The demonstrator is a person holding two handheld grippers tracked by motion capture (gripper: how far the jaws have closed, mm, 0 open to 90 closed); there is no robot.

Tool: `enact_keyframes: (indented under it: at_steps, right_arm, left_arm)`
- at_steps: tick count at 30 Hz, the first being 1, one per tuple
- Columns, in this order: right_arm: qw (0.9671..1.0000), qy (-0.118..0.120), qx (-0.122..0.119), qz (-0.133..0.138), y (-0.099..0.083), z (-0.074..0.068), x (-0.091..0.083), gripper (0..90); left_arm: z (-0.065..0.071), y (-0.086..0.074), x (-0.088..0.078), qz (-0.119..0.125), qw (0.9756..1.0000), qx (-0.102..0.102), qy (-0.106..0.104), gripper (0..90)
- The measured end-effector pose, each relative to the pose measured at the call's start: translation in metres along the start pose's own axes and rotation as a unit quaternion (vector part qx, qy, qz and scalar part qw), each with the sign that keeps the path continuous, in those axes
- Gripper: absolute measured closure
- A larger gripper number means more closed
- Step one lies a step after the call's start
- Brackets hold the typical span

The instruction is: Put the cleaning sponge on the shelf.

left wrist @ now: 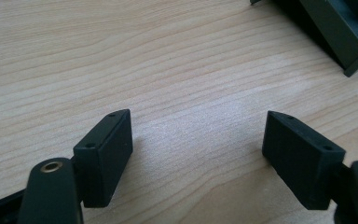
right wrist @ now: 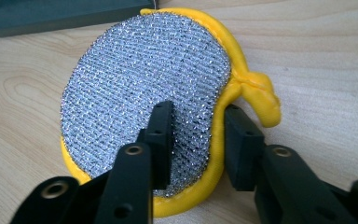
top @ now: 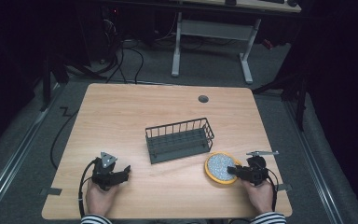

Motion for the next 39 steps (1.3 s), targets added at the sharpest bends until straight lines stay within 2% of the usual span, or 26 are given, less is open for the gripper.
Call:
enact_keyframes:
  at_steps: [7,13,28,35,39]
  right_arm:
    - [0.9998,-0.004,-0.017,-0.007,0.001,-0.005,-0.001,77.1]
    - [0.9999,0.010,-0.012,0.001,0.003,-0.006,-0.003,78.7]
    - [0.9976,-0.006,-0.059,0.035,0.028,-0.018,-0.036,79.3]
    - [0.9963,-0.013,-0.076,0.037,0.040,-0.022,-0.047,79.3]
    - [0.9947,-0.014,-0.094,0.039,0.052,-0.030,-0.054,79.2]
  left_arm:
    - [0.000,0.000,0.000,0.000,1.0000,-0.001,0.000,24.8]
    - [0.000,0.000,0.000,0.000,1.0000,0.000,-0.001,24.8]
    - [0.001,0.000,0.000,0.001,1.0000,0.001,-0.003,25.0]
    - [0.000,0.000,0.000,0.002,1.0000,0.000,-0.002,25.1]
    - [0.000,0.000,0.000,0.002,1.0000,-0.001,-0.002,25.8]
Point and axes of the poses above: each handheld gripper's, and its own axes: x roughly forward along the jaws, y roughly out of its top, z roughly to its right, the point moved 6 cm from there along x, roughly forward along the jaws, and after that the axes turned 11 degrees about y, right-handed, at the moved point
